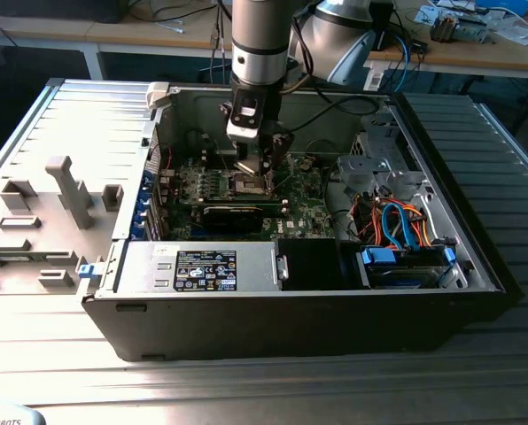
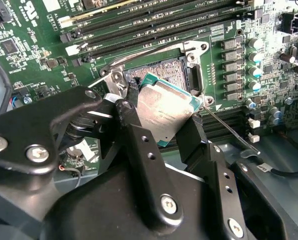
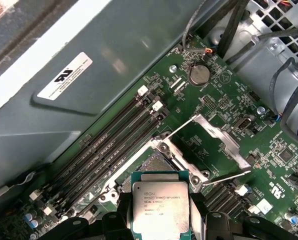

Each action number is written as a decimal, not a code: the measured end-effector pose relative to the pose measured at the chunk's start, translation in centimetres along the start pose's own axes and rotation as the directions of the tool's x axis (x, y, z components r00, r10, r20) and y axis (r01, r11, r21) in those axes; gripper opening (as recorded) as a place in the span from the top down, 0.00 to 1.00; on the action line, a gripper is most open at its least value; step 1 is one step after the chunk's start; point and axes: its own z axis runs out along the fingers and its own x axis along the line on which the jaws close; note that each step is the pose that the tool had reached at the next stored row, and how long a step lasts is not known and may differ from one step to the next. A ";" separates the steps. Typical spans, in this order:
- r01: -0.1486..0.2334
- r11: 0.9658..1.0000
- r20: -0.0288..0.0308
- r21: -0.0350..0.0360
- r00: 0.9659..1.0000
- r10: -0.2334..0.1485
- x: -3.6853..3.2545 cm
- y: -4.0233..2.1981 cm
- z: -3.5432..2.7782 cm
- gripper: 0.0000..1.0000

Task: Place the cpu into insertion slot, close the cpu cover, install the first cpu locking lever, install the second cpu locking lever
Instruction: 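Place the cpu into insertion slot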

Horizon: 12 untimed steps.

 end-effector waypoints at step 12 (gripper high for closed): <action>-0.016 1.000 0.000 0.000 1.000 0.016 0.00 0.00 0.03 0.45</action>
